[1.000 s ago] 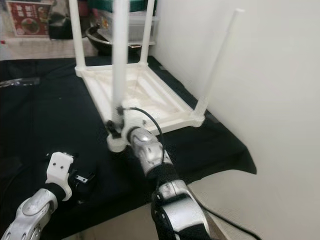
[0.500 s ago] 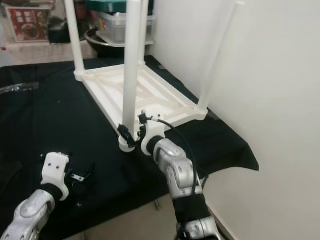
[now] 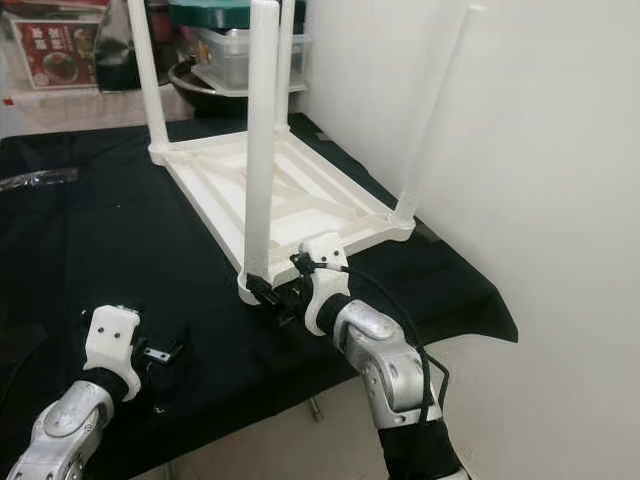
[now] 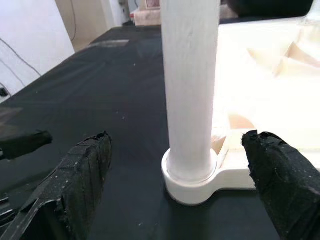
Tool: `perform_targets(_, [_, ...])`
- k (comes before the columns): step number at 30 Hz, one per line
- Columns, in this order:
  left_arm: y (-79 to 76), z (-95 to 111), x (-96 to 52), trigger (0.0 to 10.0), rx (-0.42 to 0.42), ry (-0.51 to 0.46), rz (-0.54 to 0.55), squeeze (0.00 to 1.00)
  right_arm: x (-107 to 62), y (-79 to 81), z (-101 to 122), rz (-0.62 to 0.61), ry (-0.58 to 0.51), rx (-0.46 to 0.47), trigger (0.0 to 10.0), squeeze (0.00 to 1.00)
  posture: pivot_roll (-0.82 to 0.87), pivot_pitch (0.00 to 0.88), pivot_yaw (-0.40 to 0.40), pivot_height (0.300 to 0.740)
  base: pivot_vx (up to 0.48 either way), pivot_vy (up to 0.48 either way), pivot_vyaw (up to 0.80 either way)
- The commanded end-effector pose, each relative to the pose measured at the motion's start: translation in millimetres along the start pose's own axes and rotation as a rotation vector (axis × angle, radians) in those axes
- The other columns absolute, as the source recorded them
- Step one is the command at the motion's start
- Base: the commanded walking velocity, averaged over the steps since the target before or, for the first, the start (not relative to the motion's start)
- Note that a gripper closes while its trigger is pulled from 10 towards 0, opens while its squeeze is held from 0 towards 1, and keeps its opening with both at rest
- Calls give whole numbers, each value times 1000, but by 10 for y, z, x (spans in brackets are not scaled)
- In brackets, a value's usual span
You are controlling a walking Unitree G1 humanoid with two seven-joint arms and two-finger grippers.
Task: Building children table
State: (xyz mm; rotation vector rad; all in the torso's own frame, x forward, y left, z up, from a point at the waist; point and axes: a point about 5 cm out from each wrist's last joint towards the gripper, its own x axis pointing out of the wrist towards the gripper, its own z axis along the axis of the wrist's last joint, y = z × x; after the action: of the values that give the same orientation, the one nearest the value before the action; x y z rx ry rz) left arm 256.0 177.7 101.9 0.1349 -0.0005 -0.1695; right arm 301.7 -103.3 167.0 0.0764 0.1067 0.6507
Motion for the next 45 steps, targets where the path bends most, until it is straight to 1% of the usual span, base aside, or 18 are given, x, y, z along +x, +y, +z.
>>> perform_targets(1, [21, 82, -19, 10000, 20, -29, 47, 0, -66, -30, 28, -68, -54, -107, 10000, 0, 118, 0, -65, 740, 0, 0, 0])
perform_targets(3, [21, 82, -19, 10000, 20, -29, 47, 0, -66, -30, 28, -68, -54, -107, 10000, 0, 118, 0, -65, 740, 0, 0, 0])
perform_targets(4, [31, 127, -28, 10000, 26, -45, 69, 0, -98, -66, -3, -129, -60, -167, 10000, 0, 117, 0, -64, 740, 0, -292, 0])
perform_targets(6, [31, 127, -28, 10000, 26, -45, 69, 0, -98, -66, -3, -129, -60, -167, 10000, 0, 117, 0, -64, 740, 0, -292, 0])
perform_targets(7, [39, 157, -34, 10000, 27, -58, 87, 0, -121, -111, -14, -187, -67, -201, 10000, 0, 122, 0, -67, 740, 0, -480, 0])
perform_targets(10, [42, 182, -30, 10000, 24, -69, 104, 0, -99, -156, 24, -238, -93, -204, 10000, 0, 121, 0, -65, 740, 0, -480, 0])
perform_targets(16, [24, 205, -22, 10000, 24, -76, 105, 0, -38, -167, 87, -245, -116, -199, 10000, 0, 135, 0, -71, 740, 0, -480, 0])
perform_targets(19, [49, 244, -35, 10000, 22, -89, 124, 0, 70, -160, 151, -238, -140, -231, 10000, 0, 143, 0, -76, 740, 0, -407, 406])
perform_targets(22, [59, 254, -40, 10000, 7, -96, 135, 0, 112, -149, 184, -237, -156, -248, 10000, 0, 142, 0, -76, 740, 0, 0, 800])
perform_targets(25, [59, 256, -40, 10000, 4, -97, 138, 0, 127, -154, 186, -239, -156, -232, 10000, 0, 142, 0, -76, 740, 0, 0, 800])
perform_targets(27, [40, 263, -33, 10000, 0, -98, 140, 0, 145, -170, 178, -244, -156, -252, 10000, 0, 142, 0, -76, 740, 0, 0, 800])
perform_targets(32, [24, 268, -31, 10000, 0, -100, 139, 0, 155, -203, 160, -261, -146, -246, 10000, 0, 148, 0, -77, 740, 0, 0, 800])
perform_targets(34, [23, 261, -28, 10000, 2, -98, 141, 0, 187, -223, 141, -285, -135, -209, 10000, 0, 147, 0, -77, 740, 0, 0, 800])
perform_targets(36, [23, 261, -28, 10000, 2, -98, 141, 0, 187, -223, 141, -285, -135, -209, 10000, 0, 147, 0, -77, 740, 0, 0, 800])
perform_targets(38, [12, 271, -3, 10000, 4, -96, 144, 0, 265, -194, 122, -312, -119, -195, 10000, 0, 145, 0, -76, 740, 0, 0, 800])
perform_targets(41, [2, 278, 3, 10000, 3, -96, 143, 0, 299, -202, 111, -334, -115, -174, 10000, 0, 149, 0, -77, 740, 0, 0, 800])
perform_targets(43, [0, 274, -4, 10000, 4, -93, 143, 0, 310, -286, 69, -410, -80, -151, 10000, 0, 157, 0, -86, 740, 0, 0, 0])
perform_targets(45, [1, 272, -8, 10000, 4, -92, 145, 0, 308, -331, 47, -445, -62, -136, 10000, 0, 158, 0, -89, 740, 0, 0, 0])
